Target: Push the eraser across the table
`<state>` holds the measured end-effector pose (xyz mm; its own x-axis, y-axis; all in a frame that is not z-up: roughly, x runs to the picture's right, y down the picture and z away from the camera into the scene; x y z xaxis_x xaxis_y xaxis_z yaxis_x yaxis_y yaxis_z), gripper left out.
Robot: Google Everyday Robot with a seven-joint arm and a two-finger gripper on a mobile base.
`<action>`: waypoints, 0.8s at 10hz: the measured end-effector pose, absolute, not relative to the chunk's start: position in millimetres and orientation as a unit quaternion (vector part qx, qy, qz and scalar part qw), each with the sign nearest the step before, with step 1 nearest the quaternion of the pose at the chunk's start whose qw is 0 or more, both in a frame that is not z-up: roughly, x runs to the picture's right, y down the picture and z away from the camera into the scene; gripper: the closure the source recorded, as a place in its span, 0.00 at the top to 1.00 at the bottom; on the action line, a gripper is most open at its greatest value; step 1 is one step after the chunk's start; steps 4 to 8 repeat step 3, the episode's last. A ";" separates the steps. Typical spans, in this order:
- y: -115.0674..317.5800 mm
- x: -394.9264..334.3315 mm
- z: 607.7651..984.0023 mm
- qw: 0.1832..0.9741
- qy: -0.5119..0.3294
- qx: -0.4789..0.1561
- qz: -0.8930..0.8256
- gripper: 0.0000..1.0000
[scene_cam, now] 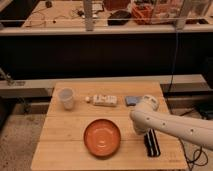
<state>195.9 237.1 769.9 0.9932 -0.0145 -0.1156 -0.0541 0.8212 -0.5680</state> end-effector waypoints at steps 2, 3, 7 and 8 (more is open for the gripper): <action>238.1 197.9 769.4 0.953 0.055 -0.297 0.011 0.00; 237.3 199.2 769.0 0.954 0.055 -0.296 0.011 0.00; 237.3 199.2 769.0 0.954 0.055 -0.296 0.011 0.00; 237.3 199.2 769.0 0.954 0.055 -0.296 0.011 0.00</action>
